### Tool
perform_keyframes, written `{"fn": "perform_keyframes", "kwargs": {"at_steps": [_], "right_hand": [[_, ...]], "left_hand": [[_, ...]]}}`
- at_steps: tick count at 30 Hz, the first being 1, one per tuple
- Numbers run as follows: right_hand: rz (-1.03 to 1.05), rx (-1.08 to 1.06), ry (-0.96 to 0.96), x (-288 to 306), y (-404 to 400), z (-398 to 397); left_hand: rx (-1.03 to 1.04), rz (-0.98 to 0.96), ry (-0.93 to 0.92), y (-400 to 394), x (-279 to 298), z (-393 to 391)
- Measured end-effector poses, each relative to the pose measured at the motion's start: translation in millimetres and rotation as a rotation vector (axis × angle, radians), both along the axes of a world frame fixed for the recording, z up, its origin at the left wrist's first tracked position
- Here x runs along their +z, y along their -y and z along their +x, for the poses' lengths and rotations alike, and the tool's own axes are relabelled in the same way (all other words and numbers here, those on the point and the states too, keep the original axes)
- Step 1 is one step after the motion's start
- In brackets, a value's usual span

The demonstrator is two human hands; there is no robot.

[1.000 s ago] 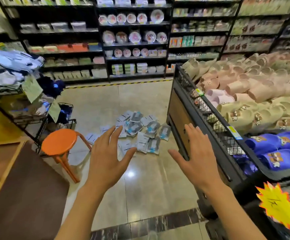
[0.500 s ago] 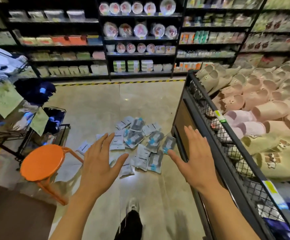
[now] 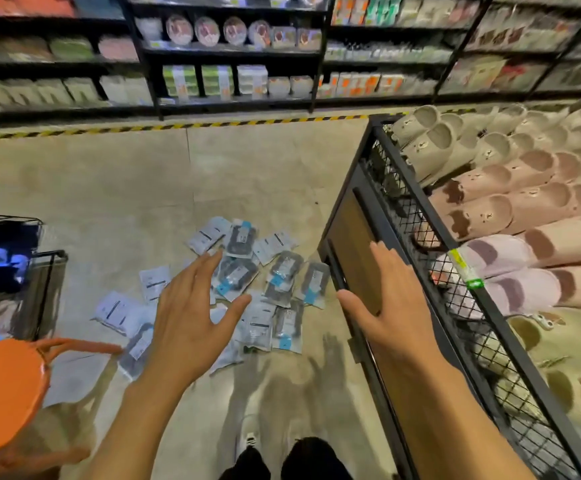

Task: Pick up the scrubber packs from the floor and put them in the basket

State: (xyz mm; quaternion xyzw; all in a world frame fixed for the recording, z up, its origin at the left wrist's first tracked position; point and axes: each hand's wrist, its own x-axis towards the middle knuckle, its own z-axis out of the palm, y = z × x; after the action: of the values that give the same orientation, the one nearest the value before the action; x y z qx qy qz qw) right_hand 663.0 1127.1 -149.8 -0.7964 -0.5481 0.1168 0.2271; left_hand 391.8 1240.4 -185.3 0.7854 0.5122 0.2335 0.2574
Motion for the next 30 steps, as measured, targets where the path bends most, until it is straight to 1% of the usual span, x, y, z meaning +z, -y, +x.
{"fn": "perform_keyframes", "kwargs": {"at_steps": [2, 5, 8, 13, 17, 21, 25, 28, 30], "right_hand": [[-0.024, -0.004, -0.011, -10, -21, 14], [-0.041, 0.049, 0.025, -33, -48, 37], [-0.068, 0.074, 0.001, -61, -74, 60], [-0.084, 0.101, 0.011, -139, -116, 97], [-0.081, 0.067, 0.021, -232, -142, 119], [-0.069, 0.056, 0.041, -357, -156, 131], [-0.018, 0.036, 0.021, -492, -162, 135], [0.036, 0.046, 0.036, -578, -166, 137], [0.061, 0.045, 0.040, -627, -167, 138]], "left_hand": [[-0.006, -0.022, -0.016, -20, -8, 13], [-0.011, -0.043, -0.045, -46, -24, 31], [0.016, -0.078, -0.033, -68, -47, 51], [0.029, -0.102, -0.058, -106, -120, 83], [0.013, -0.124, -0.069, -134, -213, 103], [-0.037, -0.100, -0.092, -160, -331, 118], [-0.072, -0.060, -0.087, -176, -458, 123], [-0.094, -0.020, -0.107, -188, -545, 123], [-0.105, -0.008, -0.092, -194, -593, 124]]}}
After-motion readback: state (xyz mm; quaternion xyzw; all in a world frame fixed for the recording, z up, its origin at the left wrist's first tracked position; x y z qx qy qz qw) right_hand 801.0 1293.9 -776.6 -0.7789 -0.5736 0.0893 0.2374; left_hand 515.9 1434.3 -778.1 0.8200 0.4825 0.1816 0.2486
